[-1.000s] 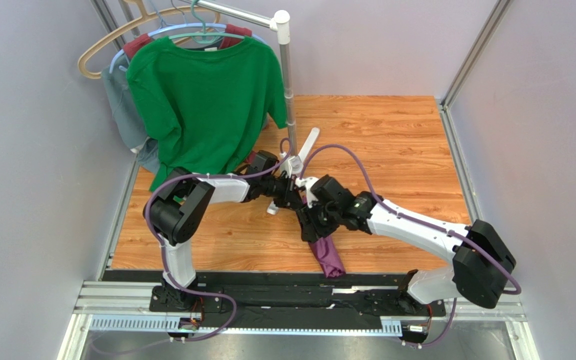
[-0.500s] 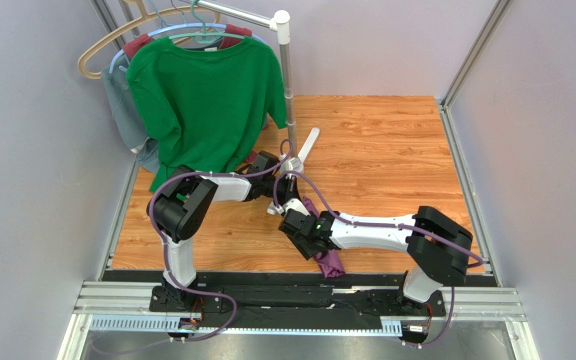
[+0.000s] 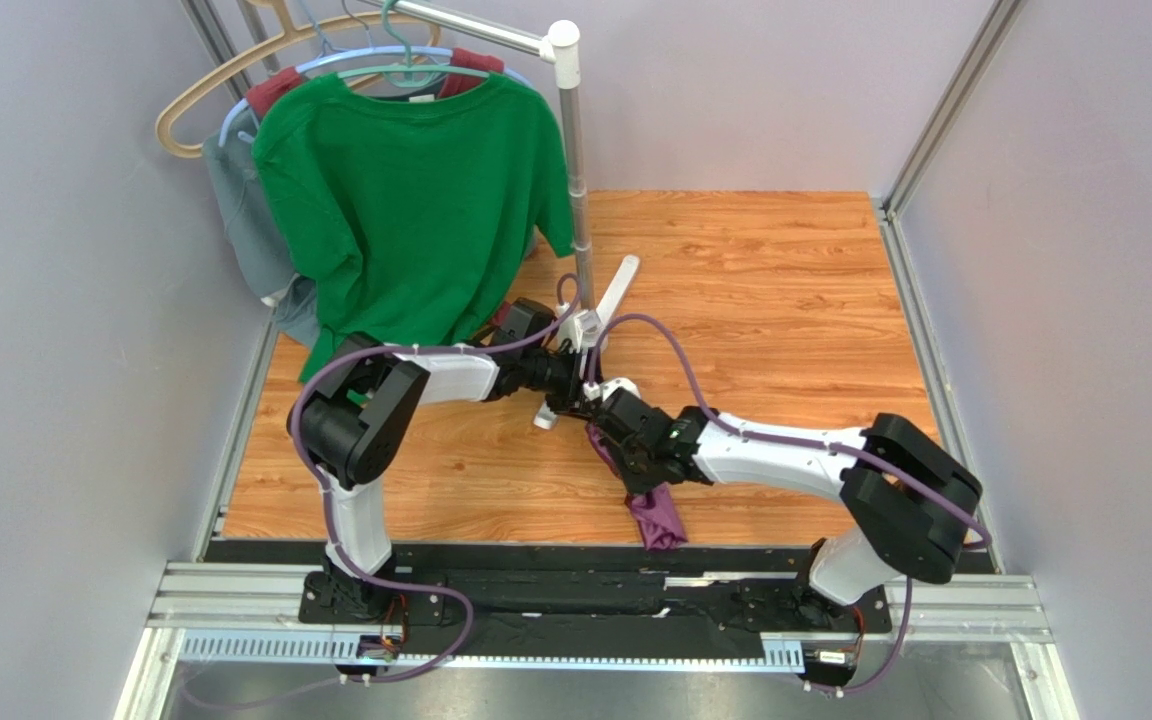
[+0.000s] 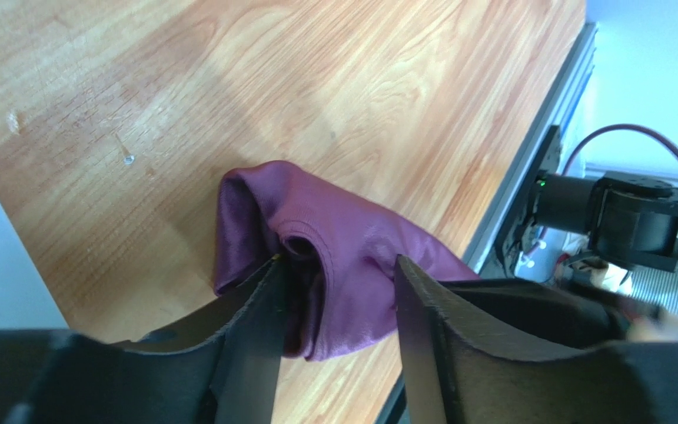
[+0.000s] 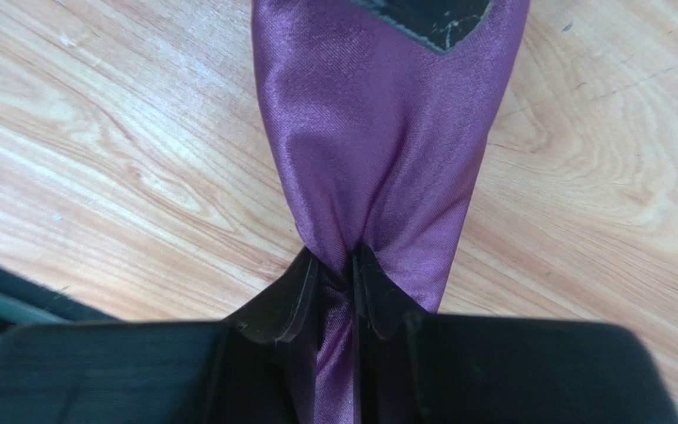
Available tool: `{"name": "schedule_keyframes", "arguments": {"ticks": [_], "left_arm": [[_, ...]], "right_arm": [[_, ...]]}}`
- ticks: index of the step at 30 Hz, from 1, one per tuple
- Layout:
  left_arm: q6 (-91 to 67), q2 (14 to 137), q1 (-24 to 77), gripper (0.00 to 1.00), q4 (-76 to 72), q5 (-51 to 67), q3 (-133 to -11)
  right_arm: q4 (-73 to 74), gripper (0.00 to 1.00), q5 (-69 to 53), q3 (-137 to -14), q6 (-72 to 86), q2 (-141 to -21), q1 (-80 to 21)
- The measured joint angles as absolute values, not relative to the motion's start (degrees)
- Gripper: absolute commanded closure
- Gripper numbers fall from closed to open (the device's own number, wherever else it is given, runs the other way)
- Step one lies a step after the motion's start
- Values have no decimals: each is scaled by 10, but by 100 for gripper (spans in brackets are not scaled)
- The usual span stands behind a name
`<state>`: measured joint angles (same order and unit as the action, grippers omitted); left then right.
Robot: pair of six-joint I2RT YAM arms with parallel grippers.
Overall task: Fold the napkin, place the utensils inside, and roll it up
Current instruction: Roll the napkin with the utensil
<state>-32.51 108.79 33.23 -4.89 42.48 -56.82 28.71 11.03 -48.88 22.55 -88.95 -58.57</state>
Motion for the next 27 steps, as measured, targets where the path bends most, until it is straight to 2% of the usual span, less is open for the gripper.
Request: {"name": "schedule_keyframes", "arguments": {"ticks": [12, 27], "left_arm": [[-306, 1028, 304, 40, -53, 409, -557], [-304, 1017, 304, 40, -106, 425, -494]], "right_arm": [[185, 92, -144, -414, 215, -841, -465], [123, 93, -313, -361, 209, -834, -348]]}}
